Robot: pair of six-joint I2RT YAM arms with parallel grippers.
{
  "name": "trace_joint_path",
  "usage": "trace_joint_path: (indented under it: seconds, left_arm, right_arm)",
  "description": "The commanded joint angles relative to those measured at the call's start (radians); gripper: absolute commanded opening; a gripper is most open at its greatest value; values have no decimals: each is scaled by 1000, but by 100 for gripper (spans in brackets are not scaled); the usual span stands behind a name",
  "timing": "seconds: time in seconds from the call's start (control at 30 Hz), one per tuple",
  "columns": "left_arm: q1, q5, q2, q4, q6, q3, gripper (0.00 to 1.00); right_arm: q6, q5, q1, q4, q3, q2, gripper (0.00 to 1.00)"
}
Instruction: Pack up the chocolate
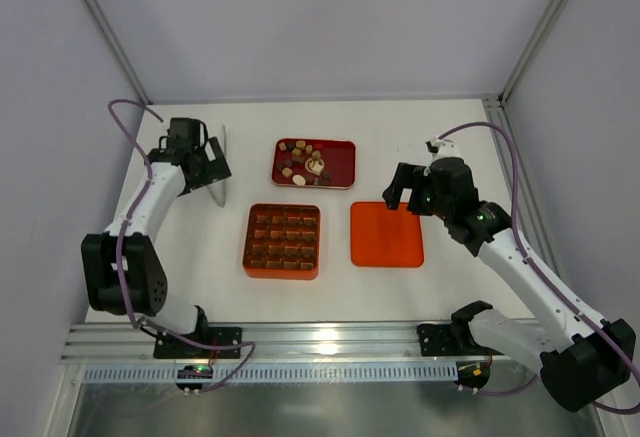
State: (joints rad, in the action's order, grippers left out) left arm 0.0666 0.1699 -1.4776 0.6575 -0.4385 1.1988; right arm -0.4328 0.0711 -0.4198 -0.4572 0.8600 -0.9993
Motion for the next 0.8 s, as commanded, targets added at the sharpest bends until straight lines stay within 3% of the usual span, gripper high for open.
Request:
trace_joint_path:
  seconds: [0.0, 0.33, 0.77]
  left_arm:
    - [-63, -124, -101, -53, -2, 71, 100]
    - [-96, -46, -354, -116, 70, 206, 100]
    - [-93, -52, -519, -211, 113, 257, 99]
  right_arm:
    - [17, -37, -7, 32, 13, 1, 100]
    - [11, -59, -7, 48, 7, -21, 100]
    - [2, -57, -7, 66, -15, 4, 100]
